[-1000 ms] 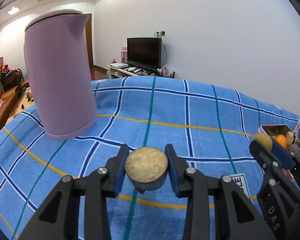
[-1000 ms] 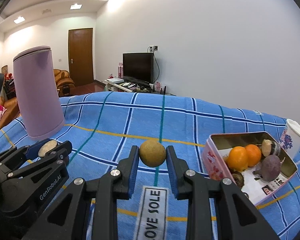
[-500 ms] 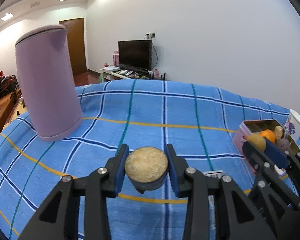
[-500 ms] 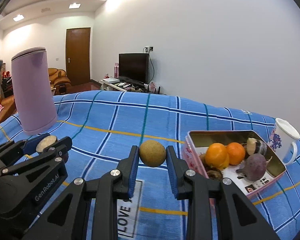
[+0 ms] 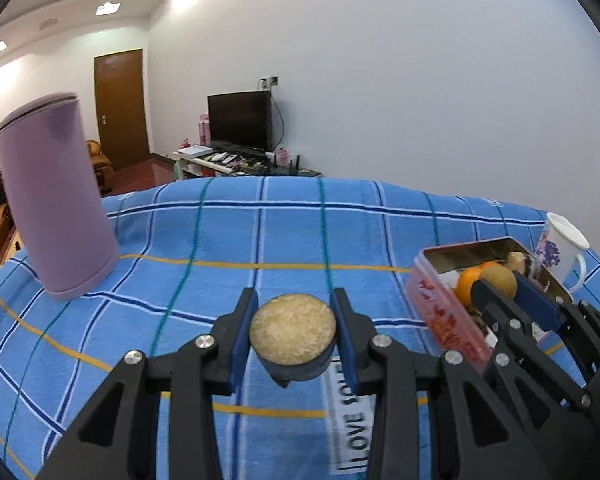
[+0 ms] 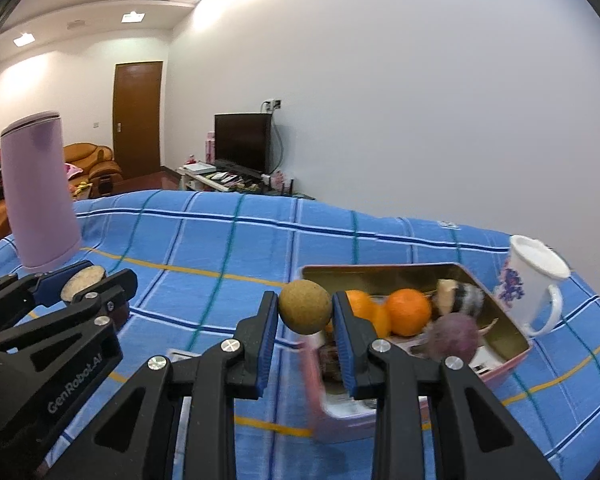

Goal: Organize fruits
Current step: 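Carry the brown fruit and cylindrical jar over the pink tin with both tools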

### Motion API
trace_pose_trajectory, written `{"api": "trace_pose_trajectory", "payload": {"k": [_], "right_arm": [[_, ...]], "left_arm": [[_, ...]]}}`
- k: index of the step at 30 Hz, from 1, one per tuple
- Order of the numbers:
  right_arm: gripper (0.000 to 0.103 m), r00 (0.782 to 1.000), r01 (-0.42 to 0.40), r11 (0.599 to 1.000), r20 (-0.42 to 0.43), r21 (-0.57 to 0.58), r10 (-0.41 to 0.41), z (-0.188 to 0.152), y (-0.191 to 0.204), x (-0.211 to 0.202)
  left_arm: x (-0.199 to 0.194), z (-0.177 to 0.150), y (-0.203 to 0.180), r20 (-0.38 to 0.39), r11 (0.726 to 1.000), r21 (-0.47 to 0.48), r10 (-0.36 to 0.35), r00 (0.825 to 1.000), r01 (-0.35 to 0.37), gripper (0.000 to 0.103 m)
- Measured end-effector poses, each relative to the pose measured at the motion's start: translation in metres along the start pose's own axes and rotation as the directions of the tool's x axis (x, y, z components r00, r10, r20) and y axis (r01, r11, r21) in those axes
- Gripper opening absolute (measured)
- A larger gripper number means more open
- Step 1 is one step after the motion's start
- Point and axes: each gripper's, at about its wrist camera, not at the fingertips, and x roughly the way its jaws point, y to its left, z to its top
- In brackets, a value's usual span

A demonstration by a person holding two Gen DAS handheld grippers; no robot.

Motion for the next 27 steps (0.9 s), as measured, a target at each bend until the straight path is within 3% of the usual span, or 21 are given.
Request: {"api": "trace_pose_trajectory", "payload": {"k": [27], "right_arm": [[0.030,0.987,0.159,0.987,-0.015,0.037,-0.158,0.001,-0.125,0.023]], "left_arm": [[0.018,0.018,-0.131,0.016,0.984,0.107,-0.144,0.989,0.142,0.039]]}}
